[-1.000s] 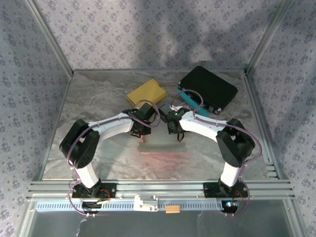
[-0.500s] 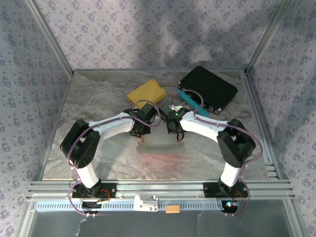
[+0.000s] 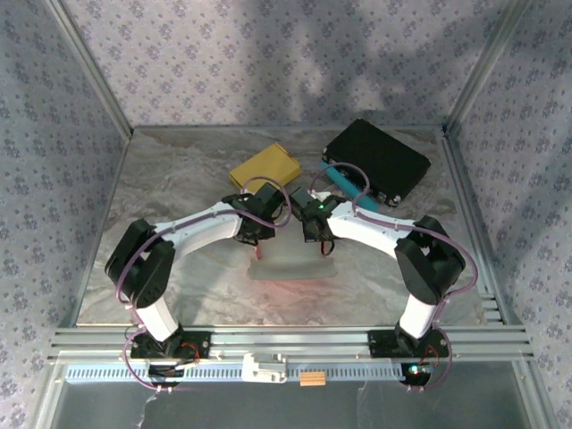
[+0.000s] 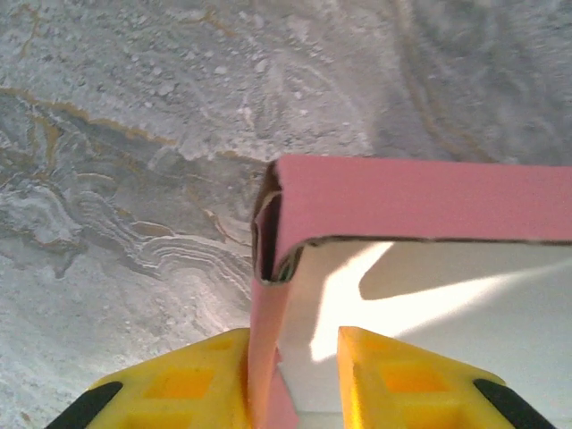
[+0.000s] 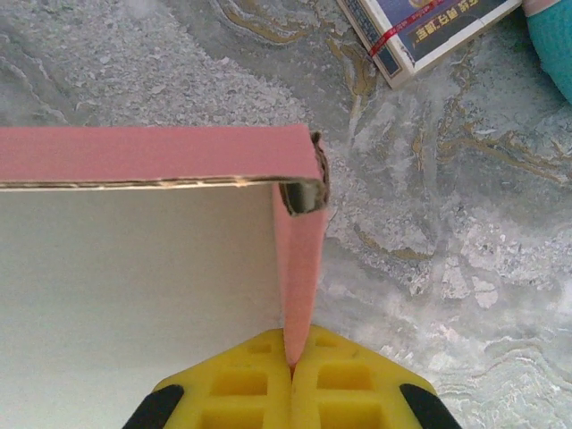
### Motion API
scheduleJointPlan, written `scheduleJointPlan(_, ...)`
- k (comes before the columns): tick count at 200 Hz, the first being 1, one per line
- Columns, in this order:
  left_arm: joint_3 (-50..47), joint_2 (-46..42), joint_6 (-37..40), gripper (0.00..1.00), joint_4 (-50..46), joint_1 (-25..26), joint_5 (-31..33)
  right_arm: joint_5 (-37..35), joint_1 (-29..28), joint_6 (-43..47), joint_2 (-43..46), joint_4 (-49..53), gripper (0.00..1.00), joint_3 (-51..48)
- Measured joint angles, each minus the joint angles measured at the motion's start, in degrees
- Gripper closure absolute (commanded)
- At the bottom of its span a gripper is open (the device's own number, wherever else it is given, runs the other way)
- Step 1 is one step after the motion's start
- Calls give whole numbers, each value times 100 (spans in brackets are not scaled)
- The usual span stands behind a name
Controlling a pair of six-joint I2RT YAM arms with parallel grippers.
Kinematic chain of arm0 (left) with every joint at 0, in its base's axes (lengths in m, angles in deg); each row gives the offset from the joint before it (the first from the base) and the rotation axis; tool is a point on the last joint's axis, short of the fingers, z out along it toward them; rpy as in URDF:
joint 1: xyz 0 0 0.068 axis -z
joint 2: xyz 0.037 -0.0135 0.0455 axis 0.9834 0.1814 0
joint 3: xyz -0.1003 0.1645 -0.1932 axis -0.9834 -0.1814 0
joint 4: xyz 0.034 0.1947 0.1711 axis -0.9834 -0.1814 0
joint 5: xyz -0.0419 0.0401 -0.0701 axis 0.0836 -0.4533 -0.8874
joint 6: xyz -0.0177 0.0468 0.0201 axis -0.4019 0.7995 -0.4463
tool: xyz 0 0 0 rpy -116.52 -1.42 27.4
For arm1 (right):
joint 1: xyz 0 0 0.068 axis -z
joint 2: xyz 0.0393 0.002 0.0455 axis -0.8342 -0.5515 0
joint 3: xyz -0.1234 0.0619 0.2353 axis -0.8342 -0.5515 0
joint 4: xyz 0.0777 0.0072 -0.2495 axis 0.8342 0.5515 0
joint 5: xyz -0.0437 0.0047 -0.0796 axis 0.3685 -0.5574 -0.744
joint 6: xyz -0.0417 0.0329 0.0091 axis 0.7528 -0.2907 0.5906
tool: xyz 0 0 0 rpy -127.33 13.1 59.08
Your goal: Fold the paper box
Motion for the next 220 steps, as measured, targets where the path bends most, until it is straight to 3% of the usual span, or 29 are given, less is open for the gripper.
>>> scheduleJointPlan(143,-181,79,107,68,7,-79,-146,74,66,-2,24,-90,100,-160)
scheduleJointPlan(173,-326,81,48,71,-9,-79,-149,155,118,-2,24,-94,100,-160)
scheduleJointPlan(220,-326,131,-13,84,85,-81,-173,201,127,-2,24,-129,100,-160)
